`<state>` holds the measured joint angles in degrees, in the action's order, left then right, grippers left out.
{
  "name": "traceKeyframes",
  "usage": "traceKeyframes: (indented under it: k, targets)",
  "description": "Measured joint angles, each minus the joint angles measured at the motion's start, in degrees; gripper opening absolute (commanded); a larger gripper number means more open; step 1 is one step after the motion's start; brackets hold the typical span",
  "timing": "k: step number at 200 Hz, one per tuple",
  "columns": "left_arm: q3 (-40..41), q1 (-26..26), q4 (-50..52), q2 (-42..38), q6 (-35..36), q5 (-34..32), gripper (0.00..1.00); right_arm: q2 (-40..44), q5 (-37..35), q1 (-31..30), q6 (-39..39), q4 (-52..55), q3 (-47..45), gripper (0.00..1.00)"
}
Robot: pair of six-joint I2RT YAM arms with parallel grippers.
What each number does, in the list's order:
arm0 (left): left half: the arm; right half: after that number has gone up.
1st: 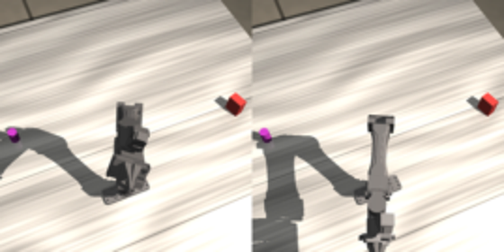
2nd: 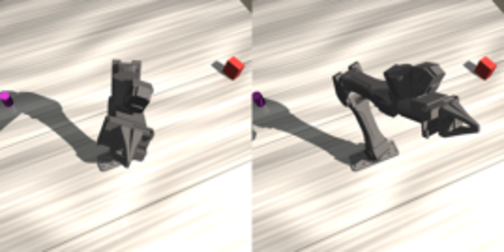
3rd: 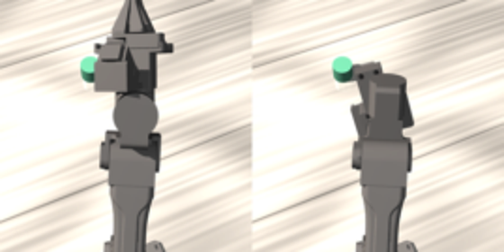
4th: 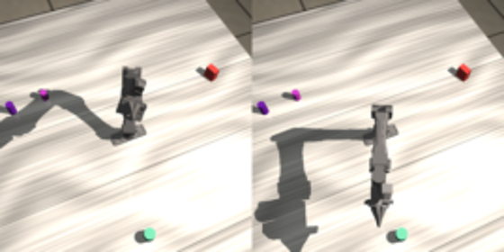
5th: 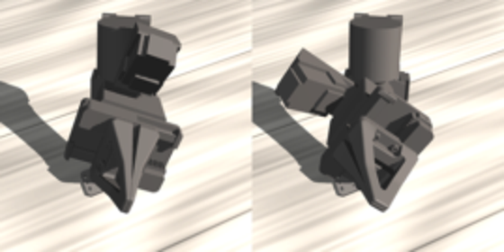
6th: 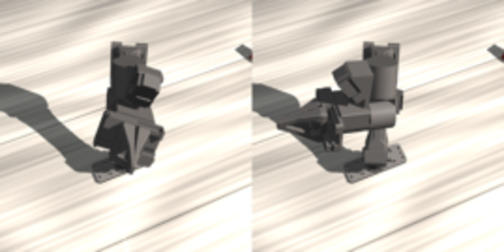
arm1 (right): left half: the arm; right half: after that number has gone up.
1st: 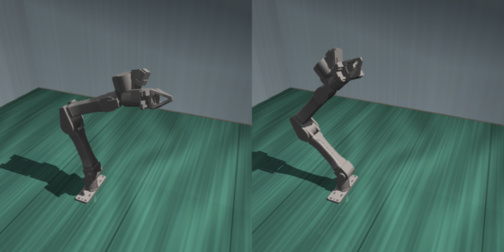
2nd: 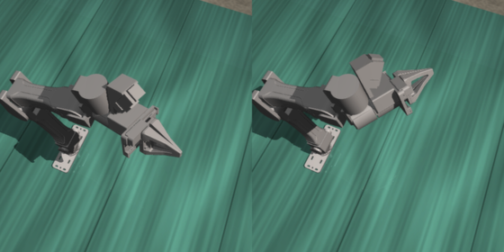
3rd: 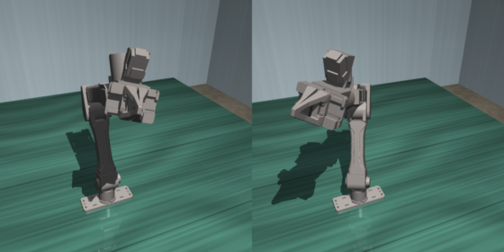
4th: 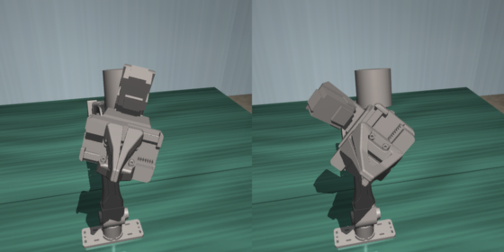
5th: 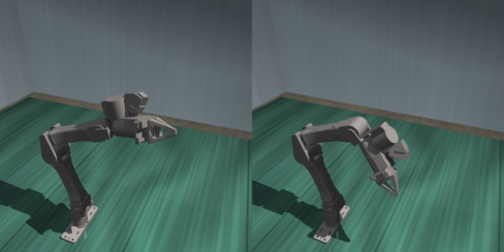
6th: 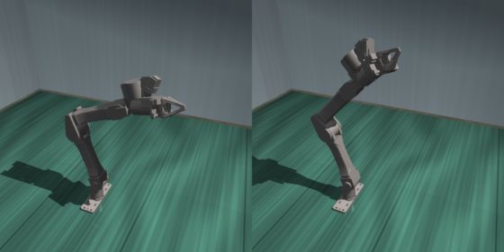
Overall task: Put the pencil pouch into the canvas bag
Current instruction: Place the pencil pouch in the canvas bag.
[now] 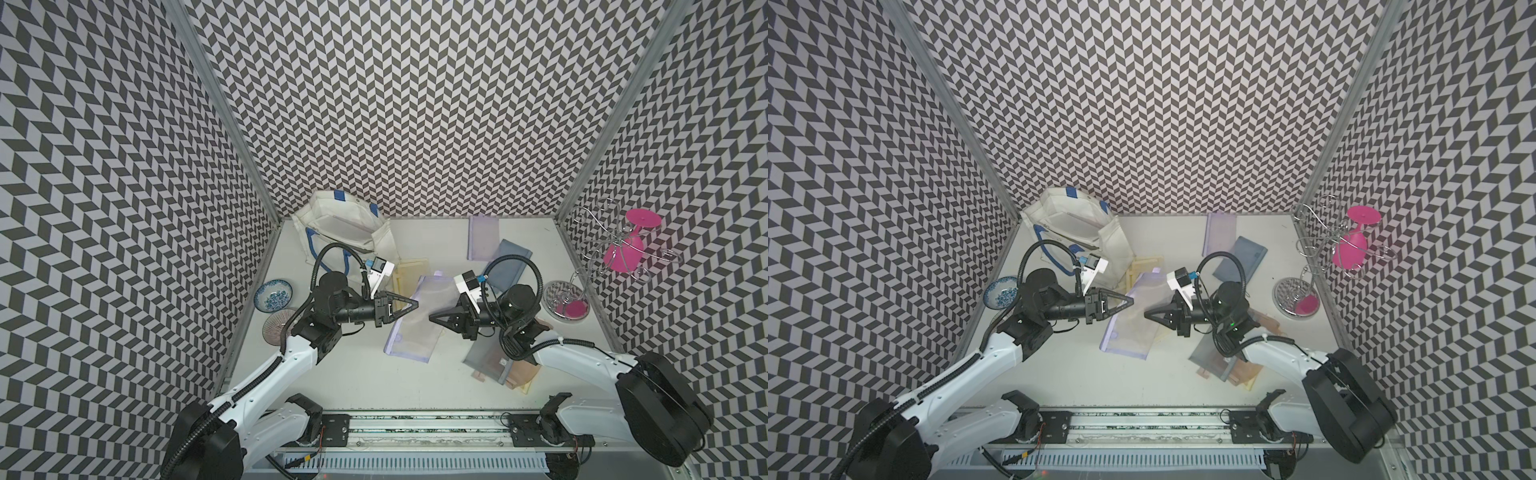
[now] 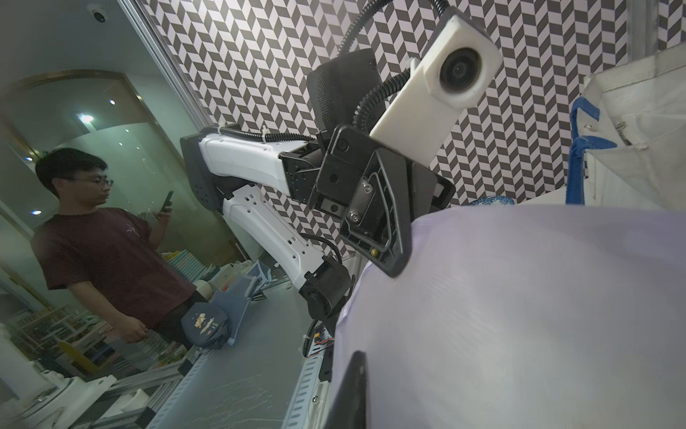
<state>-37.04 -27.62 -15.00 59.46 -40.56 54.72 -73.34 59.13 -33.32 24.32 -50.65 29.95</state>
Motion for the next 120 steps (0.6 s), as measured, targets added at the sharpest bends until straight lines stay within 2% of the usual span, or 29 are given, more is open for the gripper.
traceKeyframes:
  k: [25, 41, 65, 120]
  targets:
    - [-0.79, 3.74, 3.52, -1.22, 1.09, -1.25, 0.00, 0.04, -2.71, 0.00, -1.44, 3.21, 0.81, 0.63]
    - [-2.54, 7.39, 6.93, -2.19, 1.90, -3.10, 0.00, 0.59, -5.42, 0.00, -2.89, 6.12, 0.87, 0.74]
    - [-8.52, 11.39, 12.96, -2.80, 3.43, -8.24, 0.00, 2.95, -10.91, 0.11, -4.42, 10.47, 0.85, 0.80]
    - [-22.60, 20.00, 21.66, -1.66, 1.68, -23.89, 0.00, 10.86, -22.75, 0.52, -5.99, 12.94, -1.73, 0.83]
